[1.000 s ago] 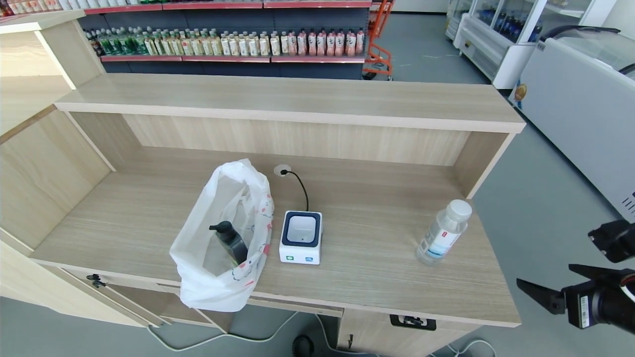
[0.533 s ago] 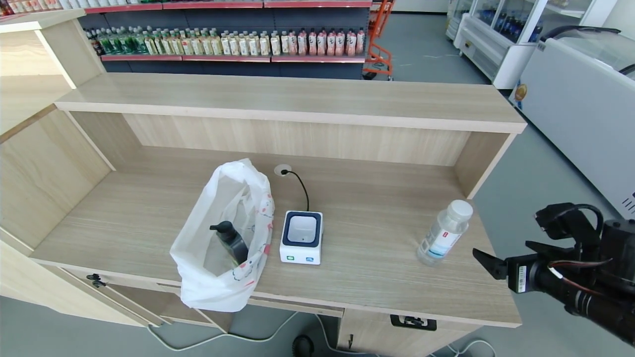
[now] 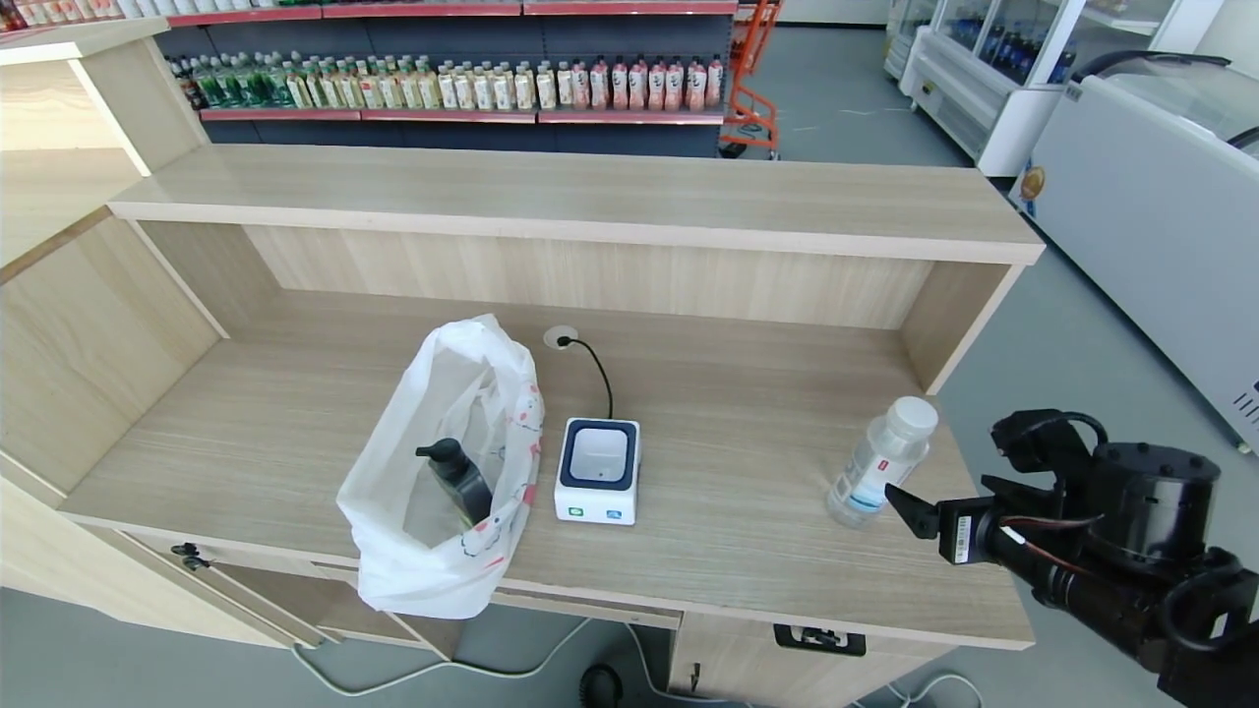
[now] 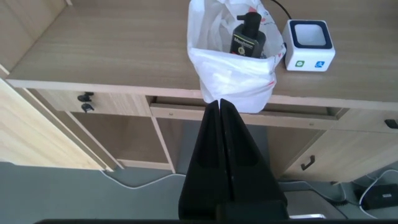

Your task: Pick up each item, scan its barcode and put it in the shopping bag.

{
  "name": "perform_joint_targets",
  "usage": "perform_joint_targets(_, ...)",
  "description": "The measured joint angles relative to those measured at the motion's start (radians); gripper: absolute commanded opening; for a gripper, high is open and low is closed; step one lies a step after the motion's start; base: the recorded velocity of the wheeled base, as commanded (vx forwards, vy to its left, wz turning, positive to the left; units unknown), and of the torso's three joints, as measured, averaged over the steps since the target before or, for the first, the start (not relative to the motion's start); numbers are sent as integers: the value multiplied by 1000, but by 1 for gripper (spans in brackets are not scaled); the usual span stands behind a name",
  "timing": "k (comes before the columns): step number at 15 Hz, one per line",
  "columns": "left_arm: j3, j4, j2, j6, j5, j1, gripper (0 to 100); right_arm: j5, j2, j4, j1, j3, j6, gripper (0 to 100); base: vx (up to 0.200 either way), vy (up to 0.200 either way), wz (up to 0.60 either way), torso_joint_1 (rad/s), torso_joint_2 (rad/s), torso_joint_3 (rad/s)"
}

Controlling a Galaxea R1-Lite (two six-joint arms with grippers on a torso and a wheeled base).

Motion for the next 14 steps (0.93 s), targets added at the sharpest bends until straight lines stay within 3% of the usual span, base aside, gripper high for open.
perform_joint_targets(5, 0, 0, 0, 0, 0, 0, 0, 1, 117, -113, 20, -32, 10, 100, 0, 0, 0, 0, 0, 0)
perform_joint_targets(14, 0, 0, 0, 0, 0, 0, 0, 5, 200, -149, 53, -125, -11, 100, 0, 0, 0, 0, 0, 0)
